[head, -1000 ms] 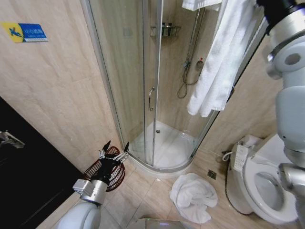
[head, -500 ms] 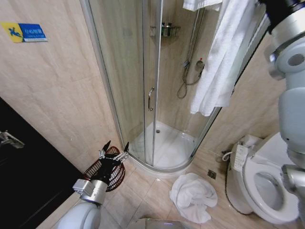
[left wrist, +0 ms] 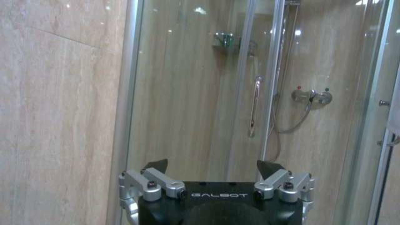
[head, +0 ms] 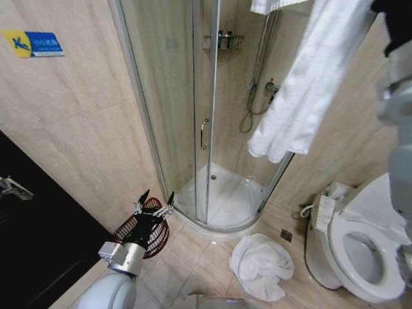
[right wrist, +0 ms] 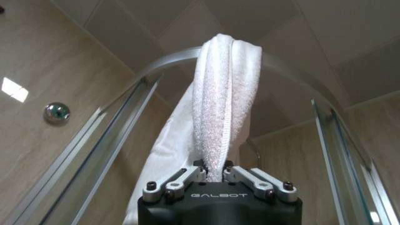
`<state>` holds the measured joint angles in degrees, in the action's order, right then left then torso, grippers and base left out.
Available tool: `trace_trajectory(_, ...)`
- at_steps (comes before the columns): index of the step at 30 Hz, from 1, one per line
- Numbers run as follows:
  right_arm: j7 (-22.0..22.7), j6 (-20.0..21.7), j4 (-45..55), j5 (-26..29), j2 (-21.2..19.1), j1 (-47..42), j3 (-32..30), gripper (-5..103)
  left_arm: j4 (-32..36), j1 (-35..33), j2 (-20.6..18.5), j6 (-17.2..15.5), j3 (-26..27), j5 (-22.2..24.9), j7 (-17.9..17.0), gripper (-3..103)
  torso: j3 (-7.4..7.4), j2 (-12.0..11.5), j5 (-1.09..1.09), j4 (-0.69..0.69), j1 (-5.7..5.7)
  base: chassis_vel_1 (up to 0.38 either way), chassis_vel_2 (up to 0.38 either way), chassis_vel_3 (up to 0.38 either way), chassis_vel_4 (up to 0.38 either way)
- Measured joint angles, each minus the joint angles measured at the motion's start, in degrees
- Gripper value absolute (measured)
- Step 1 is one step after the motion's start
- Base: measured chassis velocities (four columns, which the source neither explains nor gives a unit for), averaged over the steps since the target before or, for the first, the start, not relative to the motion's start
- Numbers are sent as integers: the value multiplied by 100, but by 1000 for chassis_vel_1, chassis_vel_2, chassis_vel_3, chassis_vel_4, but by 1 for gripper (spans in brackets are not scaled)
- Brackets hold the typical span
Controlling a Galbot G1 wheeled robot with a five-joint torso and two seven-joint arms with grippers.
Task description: Discard the used towel into the hamper.
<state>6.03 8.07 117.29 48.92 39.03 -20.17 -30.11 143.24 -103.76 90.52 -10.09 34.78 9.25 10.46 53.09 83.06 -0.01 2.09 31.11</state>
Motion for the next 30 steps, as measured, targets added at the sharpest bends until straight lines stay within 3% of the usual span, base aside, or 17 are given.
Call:
trace_trajectory(8,158,-91,646,-143,18,-1112,-616,10,0,0,0,0,0,0,0,97,1,0,0,0,0,0,0,0,0)
trace_trajectory(16,52,-167,1483,-452,352,-2743,-1606,10,0,0,0,0,0,0,0,97,1,0,4,0,0,0,0,0,0)
trace_trajectory(20,-44,-293,1839,-719,683,-3519,-1947,10,0,0,0,0,0,0,0,97,1,0,0,-1,0,0,0,0,0)
trace_trajectory(23,-176,-482,2093,-1095,1146,-4120,-2114,10,0,0,0,0,0,0,0,97,1,0,1,0,0,0,0,0,0)
trace_trajectory(30,-244,-707,2374,-1433,1719,-4784,-2196,10,0,0,0,0,0,0,0,97,1,0,1,0,1,0,0,0,0)
